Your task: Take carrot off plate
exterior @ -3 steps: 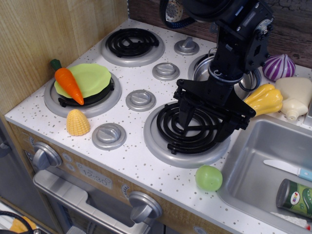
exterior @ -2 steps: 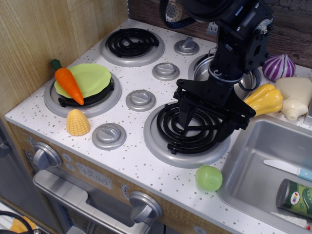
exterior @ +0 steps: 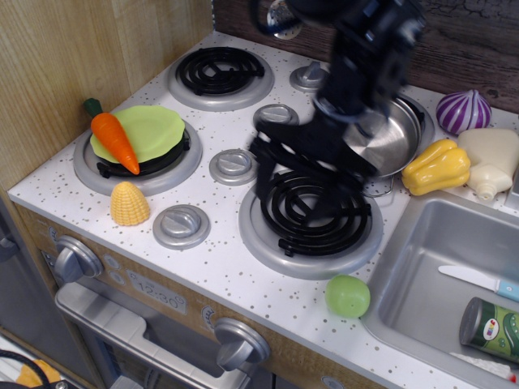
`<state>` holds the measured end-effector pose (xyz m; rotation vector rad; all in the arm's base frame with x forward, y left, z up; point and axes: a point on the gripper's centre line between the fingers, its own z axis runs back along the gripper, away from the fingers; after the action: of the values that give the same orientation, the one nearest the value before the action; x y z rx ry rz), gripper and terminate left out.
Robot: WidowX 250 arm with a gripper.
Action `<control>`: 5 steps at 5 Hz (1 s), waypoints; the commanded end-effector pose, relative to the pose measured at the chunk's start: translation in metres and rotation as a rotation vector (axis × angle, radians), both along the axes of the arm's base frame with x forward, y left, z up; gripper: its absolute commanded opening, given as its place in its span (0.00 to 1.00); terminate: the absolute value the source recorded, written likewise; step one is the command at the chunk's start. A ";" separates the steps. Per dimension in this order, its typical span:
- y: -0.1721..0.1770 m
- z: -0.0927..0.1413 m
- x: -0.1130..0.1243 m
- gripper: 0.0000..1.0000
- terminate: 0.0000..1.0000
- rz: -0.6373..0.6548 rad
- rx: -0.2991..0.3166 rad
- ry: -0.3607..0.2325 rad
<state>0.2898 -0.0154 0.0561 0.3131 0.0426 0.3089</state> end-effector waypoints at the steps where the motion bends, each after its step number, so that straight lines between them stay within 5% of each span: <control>1: 0.062 0.043 0.000 1.00 0.00 0.172 0.076 -0.085; 2: 0.106 0.034 -0.016 1.00 0.00 0.171 0.147 -0.141; 5: 0.169 0.018 -0.009 1.00 0.00 0.055 0.050 -0.117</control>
<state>0.2775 0.1524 0.0521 0.3066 -0.0447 0.3761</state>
